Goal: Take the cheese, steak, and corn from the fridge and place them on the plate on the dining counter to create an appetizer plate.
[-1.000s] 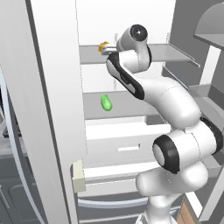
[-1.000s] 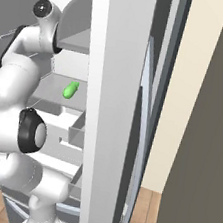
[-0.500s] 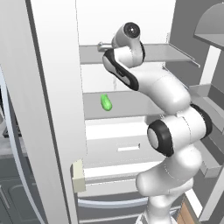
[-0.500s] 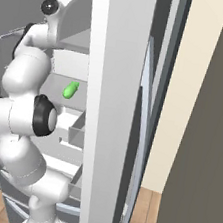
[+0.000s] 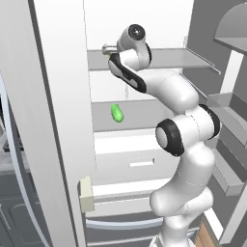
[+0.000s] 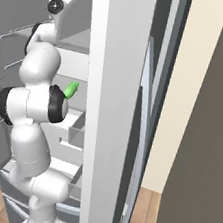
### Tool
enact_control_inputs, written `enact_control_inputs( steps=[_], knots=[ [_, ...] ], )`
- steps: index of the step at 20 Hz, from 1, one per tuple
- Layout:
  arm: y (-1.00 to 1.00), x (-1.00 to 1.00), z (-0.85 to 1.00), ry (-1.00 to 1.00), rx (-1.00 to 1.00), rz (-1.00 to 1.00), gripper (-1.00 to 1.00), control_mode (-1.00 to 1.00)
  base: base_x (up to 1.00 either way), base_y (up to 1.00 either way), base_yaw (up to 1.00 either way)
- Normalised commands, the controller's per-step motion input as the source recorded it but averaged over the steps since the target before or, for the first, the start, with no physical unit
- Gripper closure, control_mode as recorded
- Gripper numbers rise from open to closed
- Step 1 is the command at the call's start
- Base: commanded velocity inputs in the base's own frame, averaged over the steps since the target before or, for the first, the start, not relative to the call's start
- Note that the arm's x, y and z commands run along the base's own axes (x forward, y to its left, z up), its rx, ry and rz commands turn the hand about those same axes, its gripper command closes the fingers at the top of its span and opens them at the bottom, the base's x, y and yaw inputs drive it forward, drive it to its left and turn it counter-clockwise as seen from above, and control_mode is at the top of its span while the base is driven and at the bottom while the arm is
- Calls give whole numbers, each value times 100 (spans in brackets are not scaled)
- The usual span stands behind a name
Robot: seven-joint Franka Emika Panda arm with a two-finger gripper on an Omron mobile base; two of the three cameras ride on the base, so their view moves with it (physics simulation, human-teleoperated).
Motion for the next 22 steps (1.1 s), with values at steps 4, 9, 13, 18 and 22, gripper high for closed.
enact_control_inputs(
  steps=[4, 9, 13, 18, 22],
  knots=[
    [13, 58, 0, 2, 0, 0, -100, -100, 0, 0, 0],
    [1, 30, -6, 5, 0, 0, -100, -100, 0, 0, 0],
    [0, 7, -19, 7, 0, 0, 100, -100, 0, 0, 0],
    [-8, -13, -61, 1, 0, -4, 100, -100, 0, 0, 0],
    [-8, -21, -80, -5, -2, -6, 100, -100, 0, 0, 0]
  ],
)
